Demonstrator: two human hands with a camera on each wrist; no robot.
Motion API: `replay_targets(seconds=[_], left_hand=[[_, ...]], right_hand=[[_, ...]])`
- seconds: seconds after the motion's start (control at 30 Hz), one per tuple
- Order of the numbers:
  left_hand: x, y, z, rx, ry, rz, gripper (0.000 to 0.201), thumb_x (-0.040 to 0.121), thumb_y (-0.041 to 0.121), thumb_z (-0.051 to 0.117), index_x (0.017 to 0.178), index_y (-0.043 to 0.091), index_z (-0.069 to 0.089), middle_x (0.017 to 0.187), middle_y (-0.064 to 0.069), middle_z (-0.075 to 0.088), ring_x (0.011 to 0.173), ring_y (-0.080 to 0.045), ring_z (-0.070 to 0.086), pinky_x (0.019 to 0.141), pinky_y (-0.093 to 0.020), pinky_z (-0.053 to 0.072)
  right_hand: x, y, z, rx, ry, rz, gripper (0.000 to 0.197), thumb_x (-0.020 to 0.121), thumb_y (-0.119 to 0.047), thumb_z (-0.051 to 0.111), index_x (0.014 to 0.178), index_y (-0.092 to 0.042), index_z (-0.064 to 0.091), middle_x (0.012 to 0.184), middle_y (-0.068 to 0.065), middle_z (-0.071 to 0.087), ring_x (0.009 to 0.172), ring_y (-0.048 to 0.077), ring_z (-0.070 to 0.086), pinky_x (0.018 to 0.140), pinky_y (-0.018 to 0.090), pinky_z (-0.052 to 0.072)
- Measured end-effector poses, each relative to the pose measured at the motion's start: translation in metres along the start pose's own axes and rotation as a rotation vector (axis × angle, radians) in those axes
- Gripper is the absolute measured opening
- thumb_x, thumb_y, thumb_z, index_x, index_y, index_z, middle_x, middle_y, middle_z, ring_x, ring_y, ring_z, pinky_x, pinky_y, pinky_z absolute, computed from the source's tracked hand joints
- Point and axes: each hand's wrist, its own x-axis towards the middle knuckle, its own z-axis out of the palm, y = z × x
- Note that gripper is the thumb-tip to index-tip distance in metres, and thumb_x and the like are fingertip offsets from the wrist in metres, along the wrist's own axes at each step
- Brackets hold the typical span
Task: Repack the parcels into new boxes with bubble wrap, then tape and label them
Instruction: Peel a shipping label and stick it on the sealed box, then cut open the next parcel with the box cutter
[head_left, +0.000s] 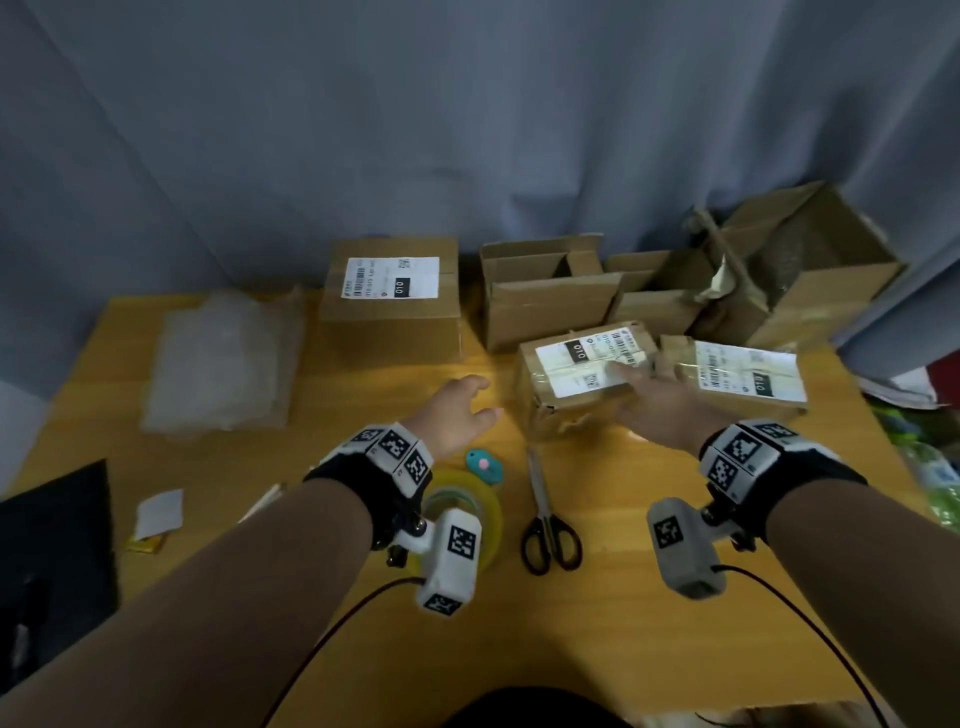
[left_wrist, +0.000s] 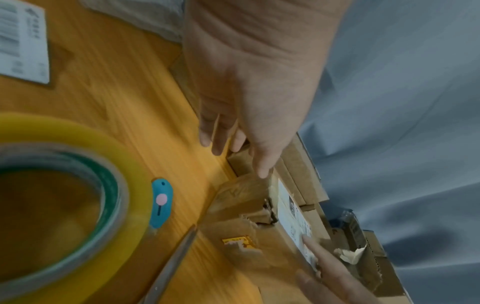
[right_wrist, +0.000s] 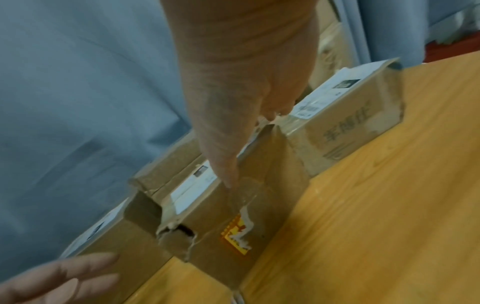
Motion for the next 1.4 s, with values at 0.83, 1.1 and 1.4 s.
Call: replay_targets(seconds=[0.83,1.1,1.4], left_hand=[[-0.049,-0.096,-0.040,0.167,0.205,-0.143,0.059,0.098,0.030,0.047,0.150,0.026,0.020,0.146,-0.012,0.033,0.129,-0.026,0.041,0.105,-0.035,0.034],[-0.040,-0.101,-0.054,0.258,0.192,-0.029,0.056,0.092,0.042,0.055,0.141,0.022,0.036,0.147,-0.007,0.034,0.132,-0.024,0.038,0.105,-0.037,0.033],[-0.014,-0.095,-0.059,0.496,0.160,0.086,0.069,0.092,0.050,0.050,0.149,0.024,0.021,0.159,-0.006,0.008,0.145,-0.029,0.012,0.116,-0.046,0.018]], right_hand=[[0.026,-0.130,0.110,0.121,-0.174,-0.153,0.044,0.088,-0.046,0.060,0.102,-0.005,0.063,0.100,0.015,0.065,0.090,0.027,0.061,0.066,0.031,0.043],[0.016,-0.136,0.100,0.101,-0.148,-0.079,0.040,0.090,-0.029,0.062,0.118,-0.001,0.055,0.116,0.016,0.060,0.103,0.029,0.058,0.076,0.030,0.046],[0.002,-0.136,0.066,0.263,0.028,-0.026,0.035,0.097,-0.023,0.051,0.128,-0.008,0.053,0.116,0.015,0.061,0.099,0.030,0.057,0.072,0.032,0.041]])
